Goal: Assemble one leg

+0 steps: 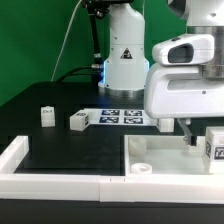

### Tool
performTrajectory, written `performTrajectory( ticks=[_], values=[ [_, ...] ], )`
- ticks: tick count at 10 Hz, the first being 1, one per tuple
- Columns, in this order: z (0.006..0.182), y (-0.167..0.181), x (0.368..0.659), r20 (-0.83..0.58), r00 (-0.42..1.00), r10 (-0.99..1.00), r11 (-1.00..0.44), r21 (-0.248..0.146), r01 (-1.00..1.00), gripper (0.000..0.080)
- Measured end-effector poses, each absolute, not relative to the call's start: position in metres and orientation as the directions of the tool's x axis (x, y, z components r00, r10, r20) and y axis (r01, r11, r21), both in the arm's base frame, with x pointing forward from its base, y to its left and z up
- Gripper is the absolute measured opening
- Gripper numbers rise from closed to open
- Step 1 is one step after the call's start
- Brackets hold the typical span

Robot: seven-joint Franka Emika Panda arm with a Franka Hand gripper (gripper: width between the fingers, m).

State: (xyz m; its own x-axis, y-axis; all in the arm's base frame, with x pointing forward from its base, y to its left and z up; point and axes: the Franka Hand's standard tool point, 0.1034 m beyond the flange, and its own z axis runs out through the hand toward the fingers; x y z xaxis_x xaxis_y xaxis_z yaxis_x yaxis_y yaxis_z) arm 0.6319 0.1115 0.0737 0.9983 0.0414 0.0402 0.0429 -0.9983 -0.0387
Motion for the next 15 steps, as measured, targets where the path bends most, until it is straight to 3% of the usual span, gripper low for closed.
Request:
performTrajectory(
  ticks=[1,3,4,6,9,12,15],
  values=[
    [0.0737,0.1116,0.6319,0.038,0.999,-0.006,-0.999,-0.041,-0.004,0.0291],
    [0.0736,0.1117,0.6318,0.037,0.999,-0.033,-0.999,-0.045,-0.032,0.0291],
    [0.0732,0.1131,0.6316,0.029,0.968,-0.25,-0.967,-0.067,-0.247,0.0291],
    [0.0731,0.1157,0.6291,0.008,0.849,-0.529,-0.846,-0.076,-0.527,0.0291],
    [0.0728,0.1134,0.6291,-0.031,0.541,-0.84,-0.538,-0.074,-0.84,0.0291],
    [0.0717,0.1113,0.6275,-0.105,0.04,-0.994,-0.035,-0.048,-0.998,0.0292],
    [0.0716,0.1125,0.6273,-0.119,-0.146,-0.982,0.15,-0.027,-0.988,0.0292]
  ],
)
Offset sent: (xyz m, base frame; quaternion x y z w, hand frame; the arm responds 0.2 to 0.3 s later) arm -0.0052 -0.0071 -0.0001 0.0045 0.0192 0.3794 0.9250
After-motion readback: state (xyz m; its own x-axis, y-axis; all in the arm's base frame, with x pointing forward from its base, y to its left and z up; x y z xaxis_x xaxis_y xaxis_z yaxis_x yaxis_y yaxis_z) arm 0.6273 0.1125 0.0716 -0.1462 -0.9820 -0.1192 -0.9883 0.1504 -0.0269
